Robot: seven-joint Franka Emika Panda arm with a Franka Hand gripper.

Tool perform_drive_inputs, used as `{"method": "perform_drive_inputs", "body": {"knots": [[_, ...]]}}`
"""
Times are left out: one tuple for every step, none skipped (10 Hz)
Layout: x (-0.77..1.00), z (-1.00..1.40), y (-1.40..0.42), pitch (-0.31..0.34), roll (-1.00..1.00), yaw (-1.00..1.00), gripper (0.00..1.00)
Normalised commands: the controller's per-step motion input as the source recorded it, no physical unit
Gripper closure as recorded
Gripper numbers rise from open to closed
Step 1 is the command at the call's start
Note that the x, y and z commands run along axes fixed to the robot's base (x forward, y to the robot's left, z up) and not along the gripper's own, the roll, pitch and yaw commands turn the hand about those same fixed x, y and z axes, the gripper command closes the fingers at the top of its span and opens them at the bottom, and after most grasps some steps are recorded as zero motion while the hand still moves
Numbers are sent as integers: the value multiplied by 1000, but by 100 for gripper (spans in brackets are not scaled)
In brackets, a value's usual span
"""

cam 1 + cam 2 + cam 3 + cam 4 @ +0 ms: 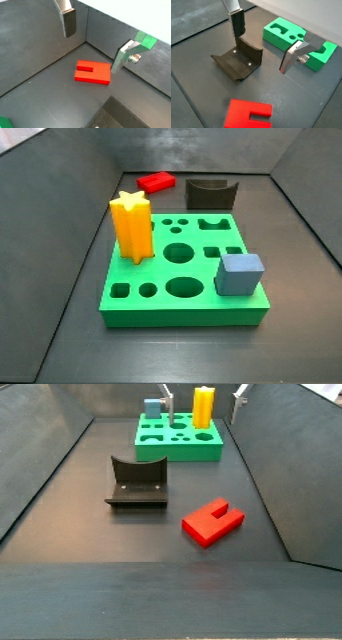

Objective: Pick up the double-square object. Move up. Rotate the double-square object. Place the double-square object on the fixture. Regrasp the double-square object. Move to above the board. Insert the double-square object.
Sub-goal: Pick up the double-square object.

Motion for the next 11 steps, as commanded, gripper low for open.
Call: {"method": "perform_drive_inputs", "body": {"knots": [[-97,-151,137,0,0,-134,0],[-294,-426,311,0,0,-640,0],[-94,-374,320,-67,-59,-571,0],[-57,-609,429,0,0,-577,0],[-60,-680,426,9,-7,-597,0],[0,-617,243,0,0,-786,0],[0,-606,160,0,0,-874,0],[0,-637,29,0,0,-1000,0],[0,-609,17,0,0,-1000,0],[0,-594,17,0,0,-1000,0],[0,-594,151,0,0,-891,0]]}}
